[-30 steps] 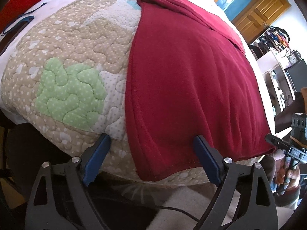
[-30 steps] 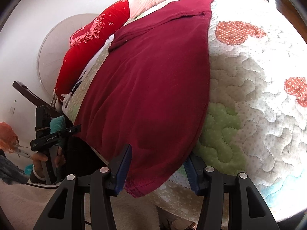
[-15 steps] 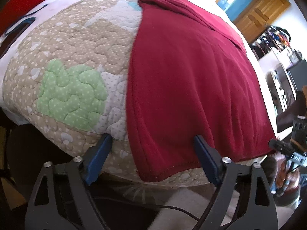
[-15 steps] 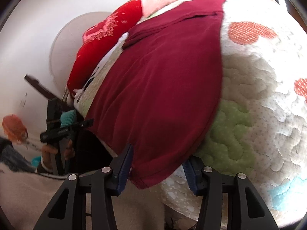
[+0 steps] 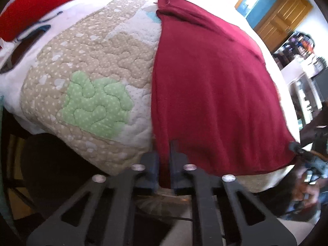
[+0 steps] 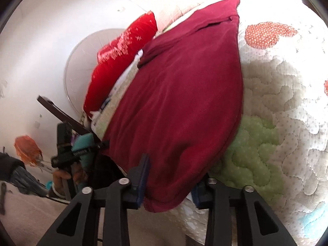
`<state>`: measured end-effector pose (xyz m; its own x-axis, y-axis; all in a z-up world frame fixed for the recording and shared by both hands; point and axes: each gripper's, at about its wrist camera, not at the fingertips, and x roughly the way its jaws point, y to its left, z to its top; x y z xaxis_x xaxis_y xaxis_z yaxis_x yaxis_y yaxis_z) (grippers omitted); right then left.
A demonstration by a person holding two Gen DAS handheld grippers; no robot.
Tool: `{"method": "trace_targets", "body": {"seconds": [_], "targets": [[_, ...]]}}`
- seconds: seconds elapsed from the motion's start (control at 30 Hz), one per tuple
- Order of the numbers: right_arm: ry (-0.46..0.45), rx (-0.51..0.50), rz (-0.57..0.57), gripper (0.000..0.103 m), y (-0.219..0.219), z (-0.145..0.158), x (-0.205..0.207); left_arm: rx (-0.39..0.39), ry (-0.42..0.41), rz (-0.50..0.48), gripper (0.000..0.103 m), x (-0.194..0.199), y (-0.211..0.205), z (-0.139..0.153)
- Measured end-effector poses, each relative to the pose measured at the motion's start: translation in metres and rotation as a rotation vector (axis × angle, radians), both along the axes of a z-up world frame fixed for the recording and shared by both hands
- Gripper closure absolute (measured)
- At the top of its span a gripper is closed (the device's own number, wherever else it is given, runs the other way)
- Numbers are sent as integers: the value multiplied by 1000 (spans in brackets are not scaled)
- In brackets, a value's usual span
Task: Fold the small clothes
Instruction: 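Close both tools on the sweater hem, then lift the held hem with both tools and fold it toward the collar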
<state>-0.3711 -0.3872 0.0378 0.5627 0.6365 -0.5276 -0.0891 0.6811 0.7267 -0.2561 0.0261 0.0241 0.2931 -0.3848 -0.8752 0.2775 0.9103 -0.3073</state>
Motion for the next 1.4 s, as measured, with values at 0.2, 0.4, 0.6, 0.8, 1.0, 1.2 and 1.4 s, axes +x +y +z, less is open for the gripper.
{"method": "trace_targets", "body": {"seconds": [0.2, 0.4, 0.6, 0.8, 1.0, 1.2, 1.4], "targets": [[-77, 16, 4, 77, 0, 21, 6, -48, -66, -56, 98, 4, -15, 31], [-164, 19, -40, 77, -12, 45, 18, -129, -107, -37, 98, 32, -20, 52], [-276, 27, -155, 77, -44, 74, 46, -194, -200, 16, 98, 89, -26, 81], [-316, 24, -225, 77, -68, 92, 101, -227, -264, 44, 98, 159, -49, 99], [-289, -13, -263, 77, -82, 94, 154, -184, -307, 27, 98, 209, -79, 101], [-249, -36, -313, 77, -103, 88, 210, -129, -295, 55, 98, 262, -105, 84], [-173, -41, -382, 79, -130, 69, 271, -95, -261, 92, 98, 310, -122, 59]]}}
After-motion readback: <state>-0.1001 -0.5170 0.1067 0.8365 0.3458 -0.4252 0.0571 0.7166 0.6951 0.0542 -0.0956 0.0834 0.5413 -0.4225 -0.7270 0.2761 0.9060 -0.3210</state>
